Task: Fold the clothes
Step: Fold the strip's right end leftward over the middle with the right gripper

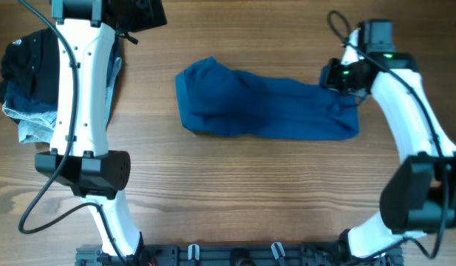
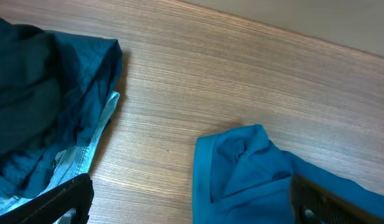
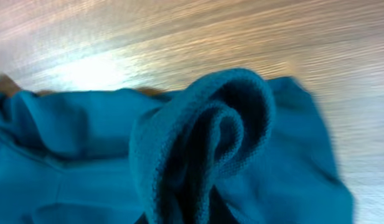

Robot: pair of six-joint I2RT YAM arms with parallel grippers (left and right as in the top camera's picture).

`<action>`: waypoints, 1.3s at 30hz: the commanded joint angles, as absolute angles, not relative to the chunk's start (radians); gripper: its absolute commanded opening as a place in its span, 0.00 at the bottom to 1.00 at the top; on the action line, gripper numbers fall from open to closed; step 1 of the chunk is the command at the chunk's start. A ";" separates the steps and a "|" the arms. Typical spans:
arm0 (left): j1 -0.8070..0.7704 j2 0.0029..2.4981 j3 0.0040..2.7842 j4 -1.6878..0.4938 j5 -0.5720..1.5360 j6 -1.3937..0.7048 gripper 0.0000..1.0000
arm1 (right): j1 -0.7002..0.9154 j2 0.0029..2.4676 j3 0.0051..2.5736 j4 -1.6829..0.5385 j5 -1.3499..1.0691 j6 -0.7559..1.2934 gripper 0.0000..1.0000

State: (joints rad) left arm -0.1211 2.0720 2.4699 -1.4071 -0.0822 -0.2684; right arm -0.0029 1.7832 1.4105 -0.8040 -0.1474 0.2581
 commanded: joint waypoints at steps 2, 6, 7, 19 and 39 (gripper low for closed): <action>-0.114 2.076 2.473 -1.414 -0.095 -0.278 1.00 | 0.087 1.907 1.399 -0.738 -0.179 0.295 0.04; -0.114 2.076 2.473 -1.414 -0.095 -0.278 1.00 | 0.183 1.964 1.399 -0.664 -0.211 0.323 0.04; -0.114 2.076 2.473 -1.414 -0.095 -0.278 1.00 | 0.202 1.964 1.399 -0.651 -0.211 0.323 0.04; -0.114 2.076 2.473 -1.414 -0.095 -0.278 1.00 | 0.320 1.941 1.429 -0.649 -0.204 0.344 0.56; -0.114 2.076 2.473 -1.414 -0.095 -0.278 1.00 | 0.292 1.938 1.385 -0.793 -0.183 0.291 0.47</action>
State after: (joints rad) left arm -0.1211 2.0720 2.4699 -1.4128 -0.0822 -0.2684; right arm 0.2863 1.9163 1.3945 -0.8005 -0.1860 0.2905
